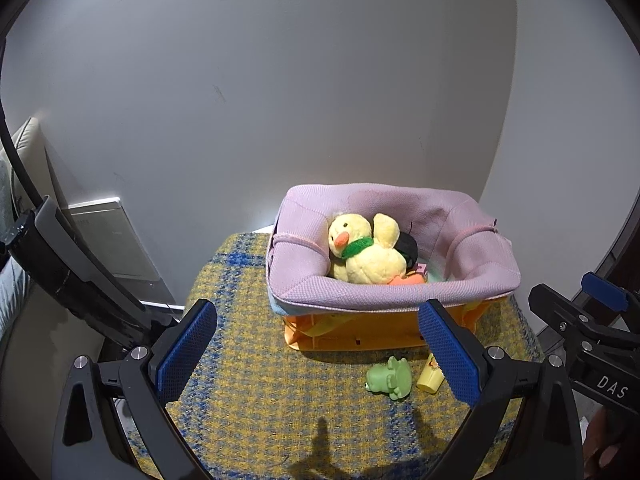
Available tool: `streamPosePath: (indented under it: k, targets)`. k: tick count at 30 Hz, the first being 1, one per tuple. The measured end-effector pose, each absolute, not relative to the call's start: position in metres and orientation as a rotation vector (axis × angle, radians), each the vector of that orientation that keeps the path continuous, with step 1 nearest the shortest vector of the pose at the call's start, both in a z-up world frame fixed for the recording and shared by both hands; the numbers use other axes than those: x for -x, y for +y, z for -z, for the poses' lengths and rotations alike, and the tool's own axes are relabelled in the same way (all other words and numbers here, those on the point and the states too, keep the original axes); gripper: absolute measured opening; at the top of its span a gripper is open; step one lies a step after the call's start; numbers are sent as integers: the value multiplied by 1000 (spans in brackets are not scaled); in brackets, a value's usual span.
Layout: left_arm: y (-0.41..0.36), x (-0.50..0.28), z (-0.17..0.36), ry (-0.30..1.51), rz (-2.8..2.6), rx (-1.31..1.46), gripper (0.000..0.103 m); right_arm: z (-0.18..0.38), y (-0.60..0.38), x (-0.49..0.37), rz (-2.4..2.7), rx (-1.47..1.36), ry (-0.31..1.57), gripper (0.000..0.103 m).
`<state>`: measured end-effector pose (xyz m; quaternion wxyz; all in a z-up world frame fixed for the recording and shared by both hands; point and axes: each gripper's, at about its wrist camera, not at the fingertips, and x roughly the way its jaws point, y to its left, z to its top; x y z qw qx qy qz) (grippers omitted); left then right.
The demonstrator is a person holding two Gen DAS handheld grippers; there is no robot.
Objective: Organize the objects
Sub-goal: 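Withdraw both tools from the basket toward the green frog and yellow cup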
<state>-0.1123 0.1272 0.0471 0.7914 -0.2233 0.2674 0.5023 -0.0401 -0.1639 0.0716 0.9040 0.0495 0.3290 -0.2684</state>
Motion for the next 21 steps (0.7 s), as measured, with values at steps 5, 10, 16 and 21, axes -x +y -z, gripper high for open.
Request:
streamPosePath:
  k: [5,10,16,21]
  targets:
    - [126,104,-26,587,-1070,479,103,-51,-172,45,569,-106,695,95]
    - [123,92,-4,601,-1037,474,103,-30,-181,51,577,-108,716,95]
    - [121,72,22,634,-998,455,103,-3,-194,62,588,-121,736,95]
    - [121,58,46,663,-975,466,103,19,-208,72,615,-140,754,95]
